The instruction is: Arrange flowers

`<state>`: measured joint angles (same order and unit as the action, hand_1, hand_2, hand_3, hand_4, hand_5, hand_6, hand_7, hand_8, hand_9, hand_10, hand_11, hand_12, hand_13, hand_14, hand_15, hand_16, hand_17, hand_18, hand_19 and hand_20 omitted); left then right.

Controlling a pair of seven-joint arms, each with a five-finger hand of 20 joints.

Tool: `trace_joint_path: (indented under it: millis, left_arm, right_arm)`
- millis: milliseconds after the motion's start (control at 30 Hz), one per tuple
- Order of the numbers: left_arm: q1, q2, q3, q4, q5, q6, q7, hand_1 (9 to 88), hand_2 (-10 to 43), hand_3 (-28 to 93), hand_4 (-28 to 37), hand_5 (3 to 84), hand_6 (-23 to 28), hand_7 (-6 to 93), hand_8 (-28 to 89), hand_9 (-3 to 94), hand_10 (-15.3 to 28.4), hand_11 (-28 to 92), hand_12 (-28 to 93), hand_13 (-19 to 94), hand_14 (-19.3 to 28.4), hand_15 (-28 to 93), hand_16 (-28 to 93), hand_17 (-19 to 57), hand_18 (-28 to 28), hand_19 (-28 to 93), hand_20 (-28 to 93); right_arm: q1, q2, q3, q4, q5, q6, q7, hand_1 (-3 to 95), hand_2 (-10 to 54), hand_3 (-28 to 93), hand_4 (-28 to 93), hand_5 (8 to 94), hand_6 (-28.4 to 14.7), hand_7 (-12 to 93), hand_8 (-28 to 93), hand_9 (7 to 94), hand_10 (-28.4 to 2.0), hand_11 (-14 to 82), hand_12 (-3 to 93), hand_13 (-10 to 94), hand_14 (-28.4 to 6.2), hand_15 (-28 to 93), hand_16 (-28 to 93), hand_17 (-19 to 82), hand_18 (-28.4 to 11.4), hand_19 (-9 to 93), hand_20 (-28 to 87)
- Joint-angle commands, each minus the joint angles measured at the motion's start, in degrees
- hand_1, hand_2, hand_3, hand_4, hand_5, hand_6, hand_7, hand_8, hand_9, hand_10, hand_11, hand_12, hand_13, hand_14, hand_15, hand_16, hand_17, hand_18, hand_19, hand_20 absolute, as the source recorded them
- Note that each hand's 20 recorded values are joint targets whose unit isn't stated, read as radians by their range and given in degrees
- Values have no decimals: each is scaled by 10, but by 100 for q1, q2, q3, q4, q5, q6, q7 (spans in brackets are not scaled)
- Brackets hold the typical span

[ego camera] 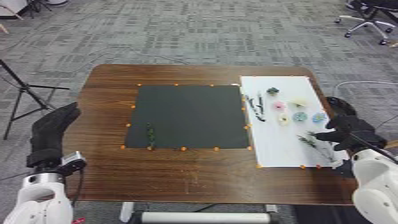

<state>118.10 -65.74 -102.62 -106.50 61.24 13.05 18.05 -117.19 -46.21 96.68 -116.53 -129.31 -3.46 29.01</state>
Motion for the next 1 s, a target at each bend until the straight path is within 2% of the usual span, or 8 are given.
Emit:
trace_joint_path:
  millis: [33,233,300,367,533,700,833,1000]
  left_arm:
    - [199,-101,-59,-153,83,-98,32,223,-1,718,-263,515,31,143,-69,490,137,200,142,377,153,113,39,64,117,91,181]
    - [241,-140,-44,-190,53,-99,43,224,-1,716,-262,515,32,143,-69,490,137,199,142,377,152,113,39,64,117,90,181]
    - [229,-145,-23,-188,65,-111,51,225,-1,715,-262,515,31,143,-68,490,137,199,142,376,152,112,39,64,117,89,181]
    - [233,-155,-19,-192,70,-127,60,225,-1,715,-261,515,31,143,-68,490,137,199,142,376,152,112,39,64,117,89,180]
    - [281,-148,-65,-218,61,-109,76,225,-2,715,-260,515,30,143,-69,489,137,199,142,376,152,112,39,63,118,89,180]
    - [387,-105,-216,-228,10,-80,48,225,-3,717,-260,516,31,144,-69,490,137,199,142,377,152,113,39,64,118,89,180]
    - [476,-64,-464,-276,19,-91,24,225,-3,717,-260,515,31,143,-69,490,137,200,142,378,153,113,38,64,117,89,180]
    - [452,69,-785,-321,6,90,131,228,-1,712,-263,520,28,146,-69,494,138,201,141,384,155,115,38,66,117,90,180]
  right_arm:
    - [-220,-96,-134,75,-57,-107,111,414,-95,600,-138,607,-35,188,-33,773,-136,241,227,795,-86,372,310,410,-207,606,428]
    - [-165,-74,-386,153,-196,1,199,445,-95,602,-151,653,-28,228,-33,826,-102,281,244,852,-58,403,328,447,-204,664,445]
    - [-133,-53,-486,213,-216,208,226,502,-95,555,-151,654,-24,236,148,851,-86,231,340,862,-53,418,338,454,-202,681,445]
    - [-128,-27,-546,259,-293,399,227,586,-95,489,-109,674,-14,255,227,889,-76,165,413,877,-46,425,342,471,-197,689,447]
    - [-160,-3,-440,139,-233,611,196,642,-95,517,-122,748,-14,208,246,917,-75,174,400,921,-33,402,355,517,-183,687,446]
    - [-111,67,-226,-192,101,711,184,634,-95,539,-122,760,-17,196,249,922,-72,182,391,933,-25,397,361,534,-178,689,447]
    - [41,147,-111,-498,511,568,147,625,-95,556,-118,764,-19,202,249,927,-66,180,390,936,-21,404,359,547,-173,695,447]
    - [486,217,-312,-687,987,292,113,623,-95,561,-115,767,-18,208,247,931,-64,179,390,937,-21,411,354,554,-171,699,444]
